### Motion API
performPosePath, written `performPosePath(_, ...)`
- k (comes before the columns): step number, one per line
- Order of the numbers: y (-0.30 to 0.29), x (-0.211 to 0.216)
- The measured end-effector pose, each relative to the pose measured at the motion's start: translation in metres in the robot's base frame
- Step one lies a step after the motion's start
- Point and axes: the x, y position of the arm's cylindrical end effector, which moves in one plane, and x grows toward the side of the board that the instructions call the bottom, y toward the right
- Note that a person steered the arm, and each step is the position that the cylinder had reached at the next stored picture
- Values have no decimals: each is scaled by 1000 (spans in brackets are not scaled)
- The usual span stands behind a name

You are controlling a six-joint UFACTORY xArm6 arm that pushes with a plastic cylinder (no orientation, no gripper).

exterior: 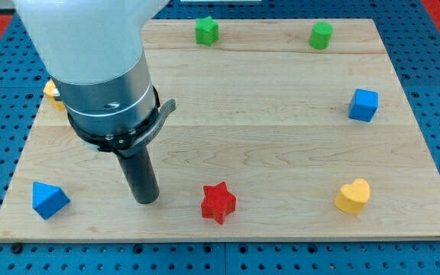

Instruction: Point your arm at red circle

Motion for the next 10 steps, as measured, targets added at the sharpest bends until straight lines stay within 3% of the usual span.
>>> performPosePath(3,1,-2)
performPosePath(5,-2,-25)
performPosePath(10,-51,-173)
